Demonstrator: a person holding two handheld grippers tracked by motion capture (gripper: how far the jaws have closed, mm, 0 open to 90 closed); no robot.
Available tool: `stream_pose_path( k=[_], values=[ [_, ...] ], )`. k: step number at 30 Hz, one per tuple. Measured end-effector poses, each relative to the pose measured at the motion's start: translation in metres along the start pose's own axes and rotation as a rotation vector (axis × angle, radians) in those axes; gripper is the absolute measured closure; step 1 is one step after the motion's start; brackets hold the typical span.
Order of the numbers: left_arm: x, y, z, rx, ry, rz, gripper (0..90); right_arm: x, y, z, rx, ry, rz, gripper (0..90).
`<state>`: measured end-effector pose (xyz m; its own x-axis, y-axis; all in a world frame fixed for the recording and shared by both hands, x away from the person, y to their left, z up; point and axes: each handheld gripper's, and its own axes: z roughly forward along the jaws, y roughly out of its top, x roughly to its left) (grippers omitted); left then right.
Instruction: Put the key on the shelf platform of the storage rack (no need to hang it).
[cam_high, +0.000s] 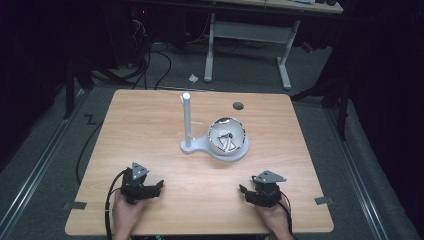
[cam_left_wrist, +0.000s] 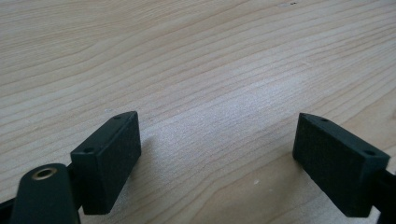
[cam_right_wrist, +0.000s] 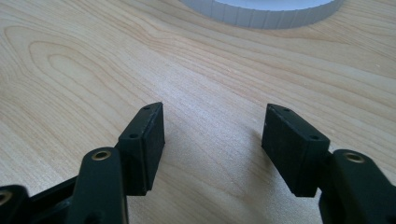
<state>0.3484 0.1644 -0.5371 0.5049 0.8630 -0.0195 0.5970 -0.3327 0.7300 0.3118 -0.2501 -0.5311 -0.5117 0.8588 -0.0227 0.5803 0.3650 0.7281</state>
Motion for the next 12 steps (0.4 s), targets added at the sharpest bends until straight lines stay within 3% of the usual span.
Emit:
stream_pose_path(
  k=[12],
  values=[
    [-0.0001, 0.0002, 0.0001, 0.002, 0.0, 0.001, 15.4, 0.0, 0.0003, 0.0004, 0.006, 0.002, -0.001, 34.4]
  ],
)
